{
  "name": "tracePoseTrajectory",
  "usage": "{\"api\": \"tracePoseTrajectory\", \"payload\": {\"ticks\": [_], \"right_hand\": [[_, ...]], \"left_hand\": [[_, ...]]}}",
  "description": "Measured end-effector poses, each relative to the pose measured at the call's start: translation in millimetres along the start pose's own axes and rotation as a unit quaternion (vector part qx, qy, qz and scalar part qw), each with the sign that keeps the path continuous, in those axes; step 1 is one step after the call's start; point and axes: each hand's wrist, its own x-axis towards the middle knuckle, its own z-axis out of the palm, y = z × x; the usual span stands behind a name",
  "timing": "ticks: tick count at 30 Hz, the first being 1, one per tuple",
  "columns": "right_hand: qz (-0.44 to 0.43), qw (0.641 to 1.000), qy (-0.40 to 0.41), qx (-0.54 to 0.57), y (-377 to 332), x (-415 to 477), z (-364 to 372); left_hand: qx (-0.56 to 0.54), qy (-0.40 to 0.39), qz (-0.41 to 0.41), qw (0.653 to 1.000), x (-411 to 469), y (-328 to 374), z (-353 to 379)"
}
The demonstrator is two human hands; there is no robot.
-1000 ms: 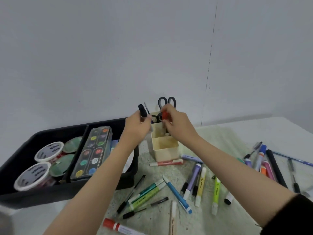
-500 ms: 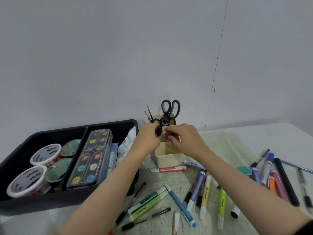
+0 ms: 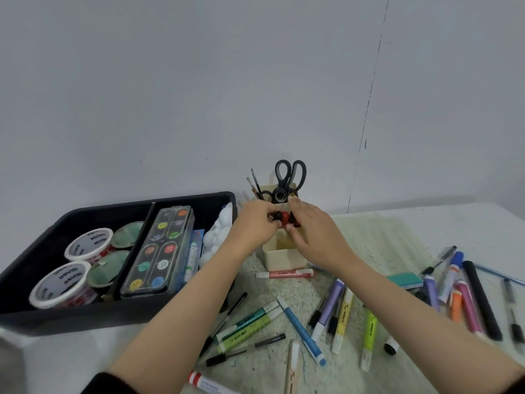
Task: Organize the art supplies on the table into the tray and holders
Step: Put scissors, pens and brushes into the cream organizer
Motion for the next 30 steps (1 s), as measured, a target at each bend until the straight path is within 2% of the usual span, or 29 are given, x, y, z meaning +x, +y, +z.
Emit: {"api": "tracePoseTrajectory", "payload": {"ticks": [2,5,10,14,16,22,30], "right_hand": [[0.012,1.0,-0.008,-0.012,-2.4,-3.4,1.5],[0.01,0.999,0.029,0.01,-11.2,-14.1,-0.6],[0.024,0.984,0.141,0.109,-19.9,-54.3,4.6],[0.054,0.984,0.129,0.109,-10.0,-93.5,18.7],[0.071,0.987,0.111,0.097,-1.2,-108.5,23.0],[0.106,0.986,0.105,0.072,9.9,-140.3,19.3],[0.095,0.988,0.087,0.082,-6.6,-157.5,4.4]], "left_hand": [[0.016,-0.014,-0.002,1.0,-4.6,4.4,-2.5],[0.027,0.004,0.003,1.0,-20.7,7.6,-5.6],[0.087,0.043,0.106,0.99,-78.7,-5.2,-13.5],[0.12,0.067,0.162,0.977,-148.2,-26.3,-9.2],[0.117,0.054,0.14,0.982,-179.7,-39.4,-5.1],[0.108,0.006,-0.011,0.994,-246.2,-87.4,-3.1],[0.139,0.003,-0.036,0.99,-257.5,-85.7,1.5]]}}
